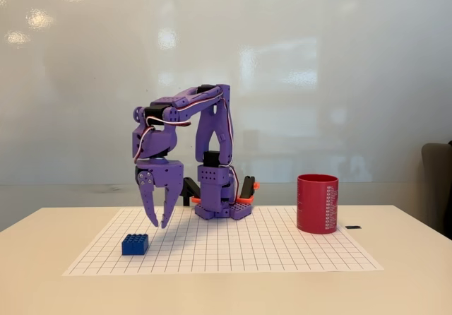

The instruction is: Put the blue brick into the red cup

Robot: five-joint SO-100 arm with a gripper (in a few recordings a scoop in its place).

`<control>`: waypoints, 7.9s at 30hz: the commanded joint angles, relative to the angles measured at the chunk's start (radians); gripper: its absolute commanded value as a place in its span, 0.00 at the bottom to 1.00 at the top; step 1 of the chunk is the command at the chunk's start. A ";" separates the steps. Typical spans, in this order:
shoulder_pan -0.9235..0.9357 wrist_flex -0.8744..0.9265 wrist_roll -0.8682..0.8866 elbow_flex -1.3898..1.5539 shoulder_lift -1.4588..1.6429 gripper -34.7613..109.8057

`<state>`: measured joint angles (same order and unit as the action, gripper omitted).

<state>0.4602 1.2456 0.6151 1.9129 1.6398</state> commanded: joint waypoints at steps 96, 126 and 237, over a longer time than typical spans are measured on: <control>-1.210 0.376 -0.202 -0.305 0.854 0.24; -1.758 -0.081 0.018 0.353 0.864 0.24; -0.601 -0.161 -0.561 1.143 1.663 0.24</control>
<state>-0.1089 1.0324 0.0291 3.0710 3.2873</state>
